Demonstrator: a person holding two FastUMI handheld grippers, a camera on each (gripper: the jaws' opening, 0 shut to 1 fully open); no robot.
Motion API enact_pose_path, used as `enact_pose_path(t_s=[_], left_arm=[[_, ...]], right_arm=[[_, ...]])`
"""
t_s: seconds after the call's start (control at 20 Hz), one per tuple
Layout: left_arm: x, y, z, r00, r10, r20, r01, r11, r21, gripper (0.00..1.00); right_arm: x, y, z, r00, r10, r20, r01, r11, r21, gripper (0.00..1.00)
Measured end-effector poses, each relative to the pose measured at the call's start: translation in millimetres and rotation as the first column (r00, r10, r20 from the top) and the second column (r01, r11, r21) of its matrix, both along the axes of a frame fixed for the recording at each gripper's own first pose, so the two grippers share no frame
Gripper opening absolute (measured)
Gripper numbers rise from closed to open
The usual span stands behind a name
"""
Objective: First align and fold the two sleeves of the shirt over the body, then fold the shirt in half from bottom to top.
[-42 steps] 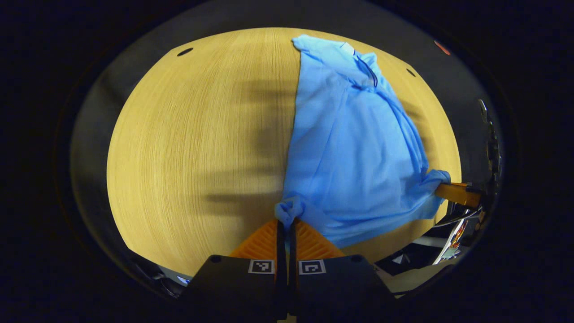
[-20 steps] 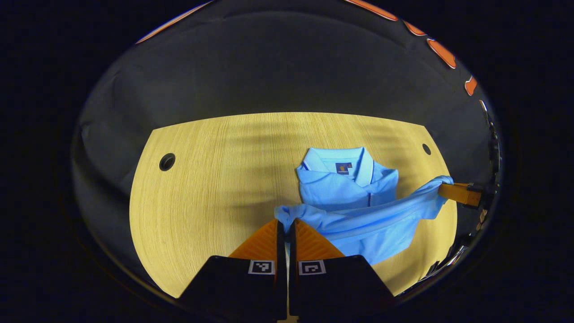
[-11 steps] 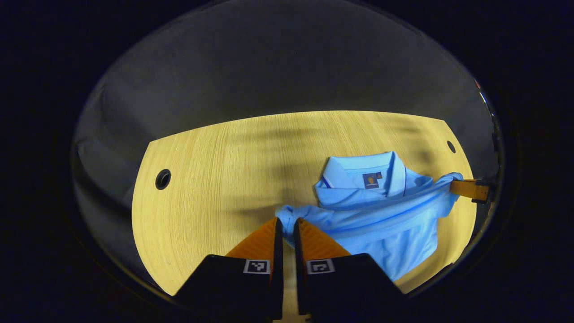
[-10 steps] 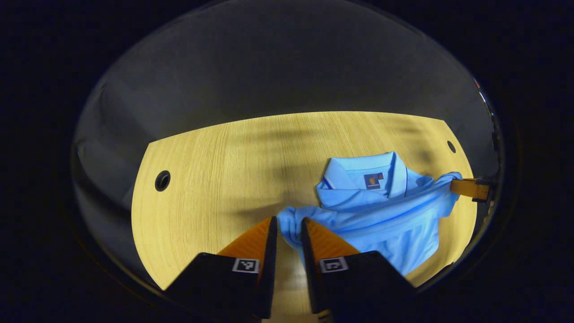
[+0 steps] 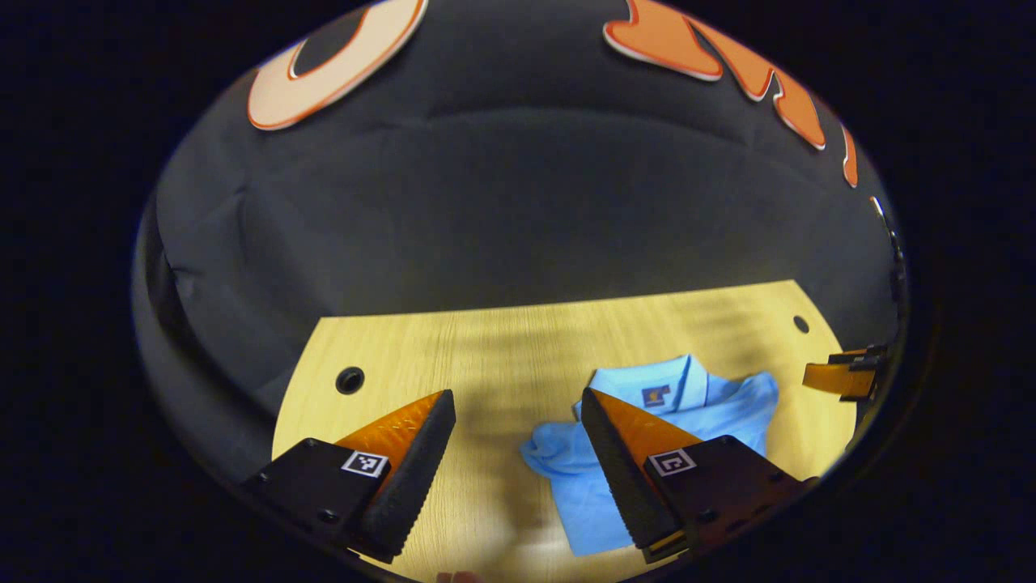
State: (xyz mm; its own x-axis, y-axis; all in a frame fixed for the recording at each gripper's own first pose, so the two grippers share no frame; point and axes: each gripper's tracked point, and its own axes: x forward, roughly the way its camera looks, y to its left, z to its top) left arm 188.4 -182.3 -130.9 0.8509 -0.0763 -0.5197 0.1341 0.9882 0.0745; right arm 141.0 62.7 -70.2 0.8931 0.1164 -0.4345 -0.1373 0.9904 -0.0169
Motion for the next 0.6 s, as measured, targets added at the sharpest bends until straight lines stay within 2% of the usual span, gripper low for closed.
enact_pose_path(t_s=[0.1,0.3,0.45,0.6], left_arm=[[-21,2,41,0.996,0.009,0.092,-0.007,1.0,-0.018,1.0],[-68,3,98,0.971,0.03,0.238,-0.017,0.998,-0.058,1.0],[-113,10,132,0.937,0.053,0.345,-0.034,0.997,-0.062,1.0],[-152,9,146,0.912,0.079,0.401,-0.063,0.997,-0.053,1.0]], right_arm=[[-31,7,33,0.988,0.053,0.143,-0.055,0.998,0.01,0.99],[-88,5,81,0.942,0.092,0.324,-0.097,0.995,-0.001,0.99],[-132,-5,101,0.913,0.104,0.394,-0.12,0.993,0.014,0.99],[-163,-20,100,0.9,0.111,0.42,-0.135,0.991,0.026,0.98]])
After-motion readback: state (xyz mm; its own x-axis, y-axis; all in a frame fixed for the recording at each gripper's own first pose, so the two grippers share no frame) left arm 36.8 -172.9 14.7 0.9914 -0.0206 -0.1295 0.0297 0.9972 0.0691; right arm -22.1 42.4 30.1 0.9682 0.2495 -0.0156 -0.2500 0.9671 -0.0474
